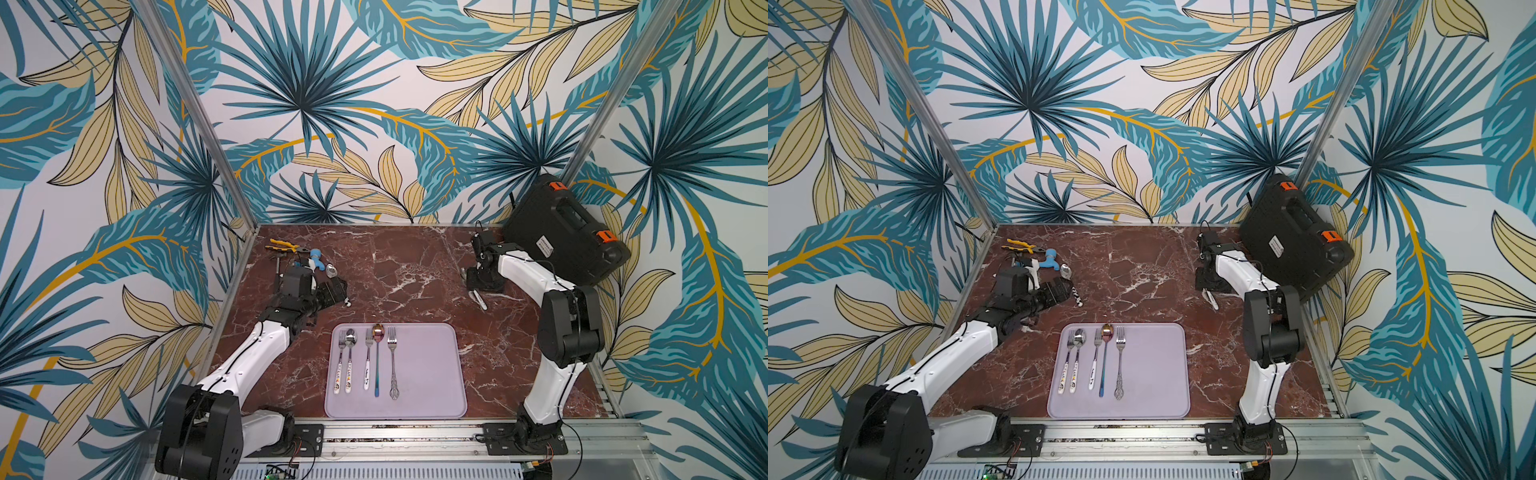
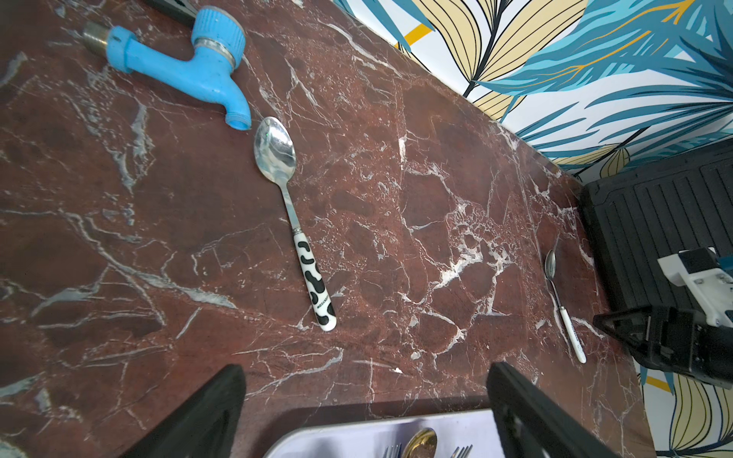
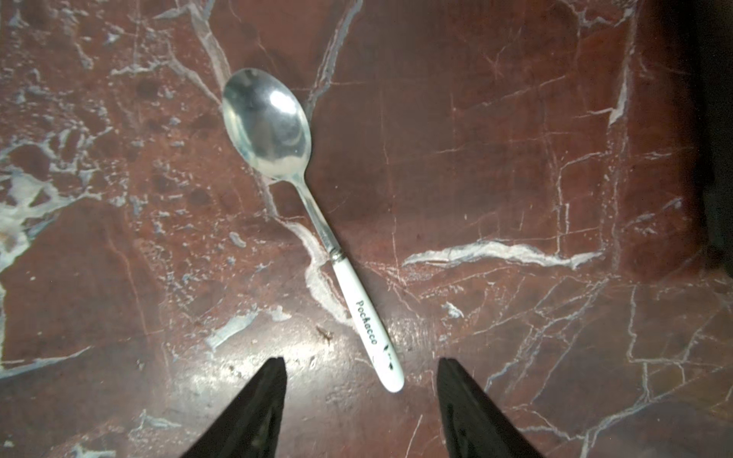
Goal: Set the spoon and fork side by side
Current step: Pick up the spoon from the center of the board.
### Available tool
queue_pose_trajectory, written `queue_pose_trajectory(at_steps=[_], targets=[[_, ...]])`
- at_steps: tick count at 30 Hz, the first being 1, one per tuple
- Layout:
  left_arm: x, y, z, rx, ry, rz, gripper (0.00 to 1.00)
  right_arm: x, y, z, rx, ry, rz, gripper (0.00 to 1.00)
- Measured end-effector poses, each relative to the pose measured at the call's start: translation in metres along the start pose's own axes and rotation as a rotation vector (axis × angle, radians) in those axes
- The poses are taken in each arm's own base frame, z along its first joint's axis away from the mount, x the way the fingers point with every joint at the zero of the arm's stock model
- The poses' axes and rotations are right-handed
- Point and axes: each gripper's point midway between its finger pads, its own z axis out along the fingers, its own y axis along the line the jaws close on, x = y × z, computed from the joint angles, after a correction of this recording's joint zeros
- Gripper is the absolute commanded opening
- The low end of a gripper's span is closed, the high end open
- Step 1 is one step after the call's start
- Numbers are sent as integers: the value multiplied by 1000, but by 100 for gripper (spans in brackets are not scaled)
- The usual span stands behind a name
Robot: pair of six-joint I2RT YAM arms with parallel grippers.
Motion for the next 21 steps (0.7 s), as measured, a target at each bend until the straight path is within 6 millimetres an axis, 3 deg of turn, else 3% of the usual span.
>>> queue_pose_trajectory(at_steps=[8, 12, 21], targets=[[-3, 4, 0, -18, -12, 0, 100, 10, 0, 32, -17, 103, -35, 66], [-6, 8, -3, -39, -30, -1, 100, 12, -1, 34, -25, 123, -47, 64], [-33, 7, -45, -63, -208, 9, 100, 19, 8, 49, -81, 175, -49, 62]])
